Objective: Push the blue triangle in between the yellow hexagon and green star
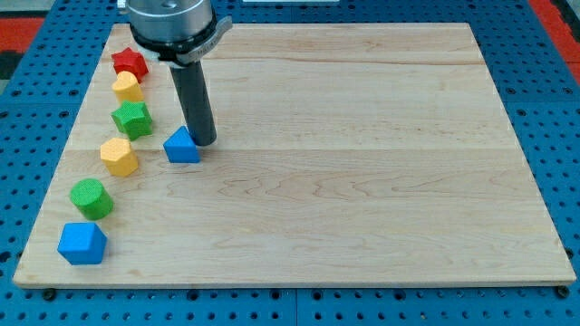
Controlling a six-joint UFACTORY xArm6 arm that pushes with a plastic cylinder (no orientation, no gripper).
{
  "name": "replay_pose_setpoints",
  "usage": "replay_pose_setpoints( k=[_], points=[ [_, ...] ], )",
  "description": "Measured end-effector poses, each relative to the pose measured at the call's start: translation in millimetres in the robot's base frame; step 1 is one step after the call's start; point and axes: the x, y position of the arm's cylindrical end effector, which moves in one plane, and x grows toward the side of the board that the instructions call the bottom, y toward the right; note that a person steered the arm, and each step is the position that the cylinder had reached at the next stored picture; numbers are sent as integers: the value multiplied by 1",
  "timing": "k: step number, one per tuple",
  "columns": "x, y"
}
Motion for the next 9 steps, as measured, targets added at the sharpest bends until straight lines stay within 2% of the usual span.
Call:
replay_pose_setpoints(
  k=[3, 5, 7, 9],
  points=[
    [26, 5],
    [17, -50],
    [3, -51],
    [10, -81]
  ],
)
